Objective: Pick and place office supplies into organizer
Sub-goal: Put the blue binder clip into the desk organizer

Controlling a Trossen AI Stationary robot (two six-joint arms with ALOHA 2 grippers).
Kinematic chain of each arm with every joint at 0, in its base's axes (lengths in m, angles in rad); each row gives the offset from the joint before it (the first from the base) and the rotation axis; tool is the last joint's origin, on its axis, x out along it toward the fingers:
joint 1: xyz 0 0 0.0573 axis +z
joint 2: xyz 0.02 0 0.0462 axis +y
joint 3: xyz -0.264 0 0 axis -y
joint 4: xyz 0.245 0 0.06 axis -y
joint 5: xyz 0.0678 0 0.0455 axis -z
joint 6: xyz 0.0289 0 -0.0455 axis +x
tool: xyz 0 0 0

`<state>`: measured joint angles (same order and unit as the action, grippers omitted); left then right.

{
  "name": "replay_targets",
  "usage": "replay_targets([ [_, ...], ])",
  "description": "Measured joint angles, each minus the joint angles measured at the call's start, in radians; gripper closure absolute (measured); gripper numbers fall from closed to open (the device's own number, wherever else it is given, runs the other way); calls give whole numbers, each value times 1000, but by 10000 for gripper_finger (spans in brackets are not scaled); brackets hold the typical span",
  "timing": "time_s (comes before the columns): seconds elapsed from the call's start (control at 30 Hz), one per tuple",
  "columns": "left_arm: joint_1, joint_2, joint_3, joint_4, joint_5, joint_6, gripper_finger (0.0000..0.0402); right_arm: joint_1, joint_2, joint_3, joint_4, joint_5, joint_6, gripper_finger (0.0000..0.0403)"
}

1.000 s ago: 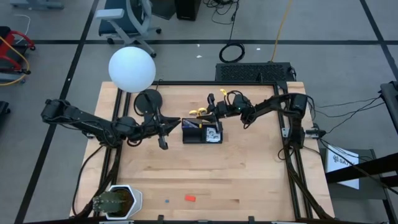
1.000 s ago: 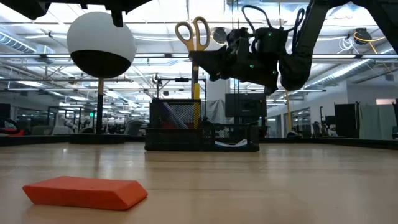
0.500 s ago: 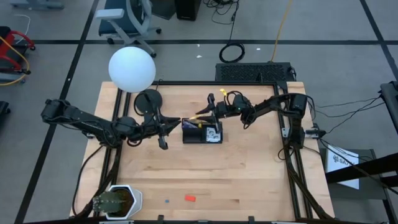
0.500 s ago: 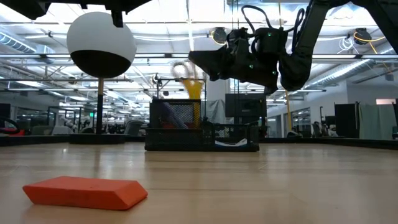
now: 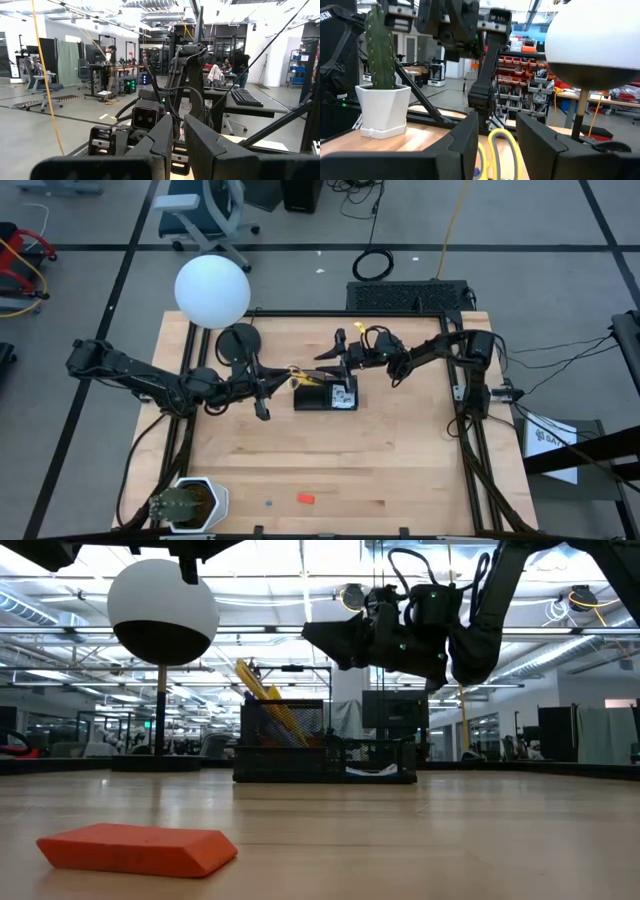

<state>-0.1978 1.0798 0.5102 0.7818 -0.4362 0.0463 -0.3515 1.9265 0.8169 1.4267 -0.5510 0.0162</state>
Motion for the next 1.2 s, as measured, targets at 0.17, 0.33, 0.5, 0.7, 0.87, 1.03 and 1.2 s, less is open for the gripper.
replay_targets([
  [0.17, 0, 0, 0, -4, 0, 0, 350, 0, -45, -9, -11, -3, 7, 282],
  [0.33, 0, 0, 0, -24, 2, 0, 350, 0, -133, -37, -70, -20, -2, 280],
  [0.5, -1, 0, 0, -34, 51, 0, 350, 0, -251, -73, -175, -31, -48, 283],
  [0.7, -9, 0, 0, -58, 73, 3, 350, 0, -426, -108, -384, -30, -141, 283],
  [0.87, -25, 0, 0, -69, 72, 38, 350, 0, -561, -113, -583, -30, -174, 284],
  [1.03, -40, 0, 0, -76, 72, 72, 350, 0, -672, -112, -745, -30, -216, 286],
  [1.2, -40, 0, 0, -68, 71, 71, 350, 3, -751, -113, -847, -30, -227, 283],
])
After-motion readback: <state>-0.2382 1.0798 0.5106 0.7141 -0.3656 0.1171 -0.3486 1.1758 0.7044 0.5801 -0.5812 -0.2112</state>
